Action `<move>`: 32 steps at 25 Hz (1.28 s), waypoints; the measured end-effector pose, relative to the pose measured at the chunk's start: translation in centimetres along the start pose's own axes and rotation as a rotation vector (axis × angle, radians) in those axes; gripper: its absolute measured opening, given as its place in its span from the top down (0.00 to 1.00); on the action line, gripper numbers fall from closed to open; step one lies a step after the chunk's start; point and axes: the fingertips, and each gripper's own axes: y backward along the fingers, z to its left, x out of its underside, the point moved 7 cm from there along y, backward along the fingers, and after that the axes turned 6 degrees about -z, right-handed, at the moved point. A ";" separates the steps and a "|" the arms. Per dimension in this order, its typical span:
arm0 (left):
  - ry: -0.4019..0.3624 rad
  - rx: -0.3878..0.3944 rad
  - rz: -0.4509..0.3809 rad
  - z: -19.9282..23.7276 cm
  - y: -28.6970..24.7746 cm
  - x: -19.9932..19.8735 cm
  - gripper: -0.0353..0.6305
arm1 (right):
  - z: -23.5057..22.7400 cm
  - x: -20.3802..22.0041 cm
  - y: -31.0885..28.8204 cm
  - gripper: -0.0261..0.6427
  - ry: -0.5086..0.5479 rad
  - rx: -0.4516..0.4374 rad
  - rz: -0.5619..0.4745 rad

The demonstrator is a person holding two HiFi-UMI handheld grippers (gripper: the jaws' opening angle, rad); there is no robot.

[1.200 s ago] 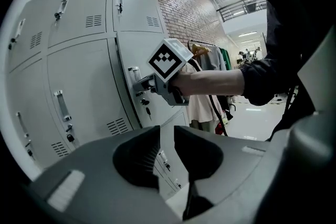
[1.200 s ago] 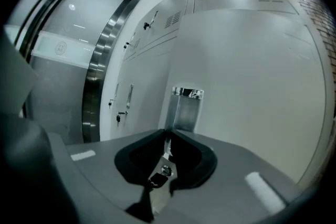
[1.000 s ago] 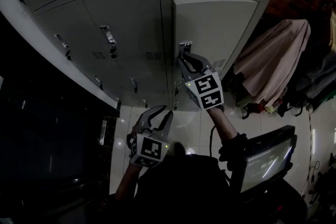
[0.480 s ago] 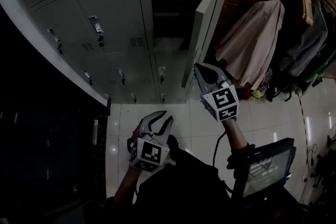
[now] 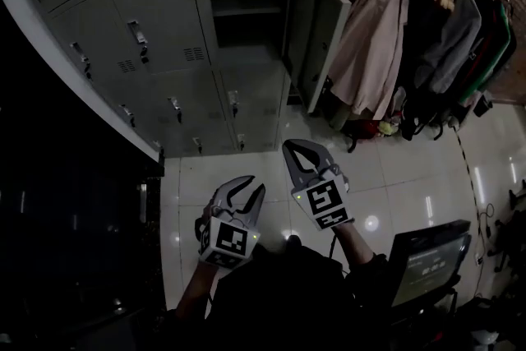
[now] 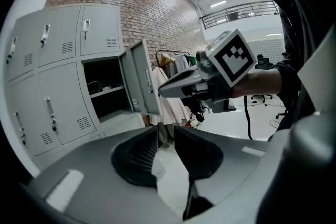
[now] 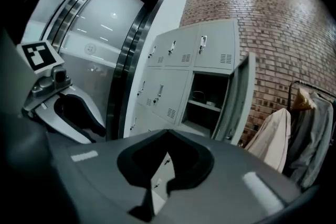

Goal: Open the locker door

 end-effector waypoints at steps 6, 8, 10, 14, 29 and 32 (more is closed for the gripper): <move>-0.016 -0.027 0.005 -3.4 -1.1 -0.8 0.81 | 1.0 1.5 4.2 0.96 0.022 -0.020 0.029; -0.019 -0.009 0.014 -5.1 -1.8 -1.3 0.81 | -0.2 2.7 6.0 0.96 -0.004 -0.014 0.036; -0.026 -0.001 0.012 -6.4 -2.4 -1.9 0.81 | -1.4 3.7 7.6 0.96 -0.023 -0.008 0.043; -0.036 0.001 0.014 -7.8 -3.3 -2.6 0.81 | -3.3 4.2 9.5 0.96 -0.037 0.011 0.040; -0.045 -0.020 -0.010 -8.8 -2.5 -3.0 0.79 | -2.3 3.6 9.8 0.96 -0.033 -0.023 0.022; -0.036 -0.027 -0.023 -8.5 -2.3 -3.0 0.79 | -2.2 3.5 9.7 0.96 -0.032 -0.021 0.022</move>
